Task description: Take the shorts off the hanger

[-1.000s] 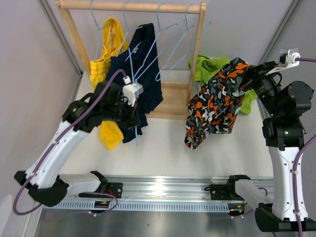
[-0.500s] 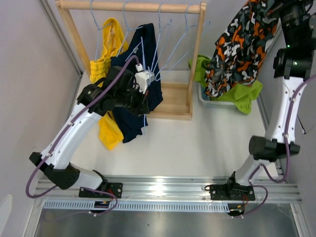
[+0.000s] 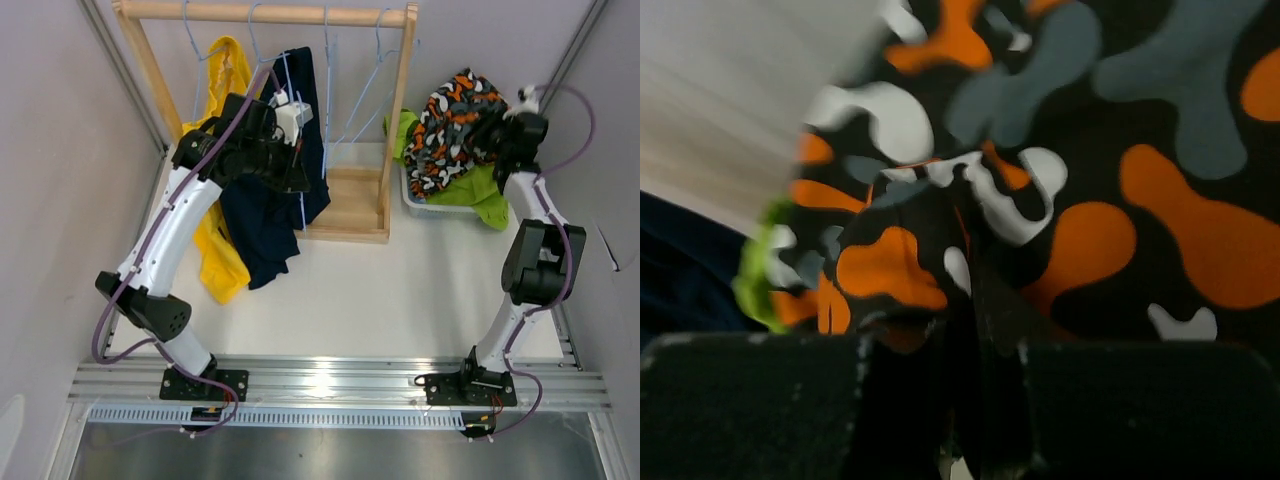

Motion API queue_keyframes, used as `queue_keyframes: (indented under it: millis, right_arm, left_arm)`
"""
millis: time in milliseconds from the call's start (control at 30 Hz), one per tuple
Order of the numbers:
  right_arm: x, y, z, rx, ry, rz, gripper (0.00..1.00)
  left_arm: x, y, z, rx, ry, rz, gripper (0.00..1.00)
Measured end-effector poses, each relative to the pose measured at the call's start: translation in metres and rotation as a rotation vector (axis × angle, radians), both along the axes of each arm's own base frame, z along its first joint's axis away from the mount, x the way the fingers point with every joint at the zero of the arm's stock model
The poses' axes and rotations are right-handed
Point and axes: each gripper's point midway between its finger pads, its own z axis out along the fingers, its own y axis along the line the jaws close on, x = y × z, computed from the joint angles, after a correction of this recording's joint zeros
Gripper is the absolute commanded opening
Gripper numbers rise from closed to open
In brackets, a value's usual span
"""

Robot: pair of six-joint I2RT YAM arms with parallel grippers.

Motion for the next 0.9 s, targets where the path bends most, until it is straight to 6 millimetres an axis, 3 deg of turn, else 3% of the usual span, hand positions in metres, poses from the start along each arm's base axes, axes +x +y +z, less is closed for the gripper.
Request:
queue_keyframes:
  millis: [33,100,167,233,300,400,467,700,900]
  right_arm:
    - [-0.011,0.004,-0.035,0.023,0.069,0.004,0.12]
    - [-0.043,0.014,-0.087,0.06,0.174,0.013,0.12]
    - [-0.072,0.022,-0.107,0.078,0.216,0.018,0.12]
    - [-0.101,0.029,-0.102,0.086,0.199,0.022,0.11]
    - [-0.12,0.036,-0.078,0.081,0.124,0.037,0.1]
    - [-0.137,0.045,-0.04,0.067,0.002,0.061,0.09]
    - [-0.147,0.055,-0.03,0.059,-0.041,0.084,0.09]
    - [-0.165,0.099,-0.062,0.067,0.029,0.18,0.08]
    - [-0.17,0.117,-0.068,0.064,0.044,0.21,0.07]
  left_arm:
    - [0.002,-0.002,0.003,-0.011,-0.003,-0.009,0.0]
    - [0.005,-0.006,0.01,-0.03,-0.018,-0.026,0.0]
    - [0.007,-0.01,0.02,-0.051,-0.037,-0.041,0.0]
    - [0.008,-0.013,0.033,-0.073,-0.074,-0.055,0.0]
    - [0.009,-0.012,0.047,-0.088,-0.118,-0.059,0.0]
    - [0.01,-0.011,0.068,-0.082,-0.199,-0.046,0.0]
    - [0.007,-0.011,0.073,-0.052,-0.233,-0.029,0.0]
    - [0.004,0.0,0.07,0.136,-0.332,0.073,0.0]
    - [0.0,0.047,0.093,0.244,-0.455,0.232,0.0]
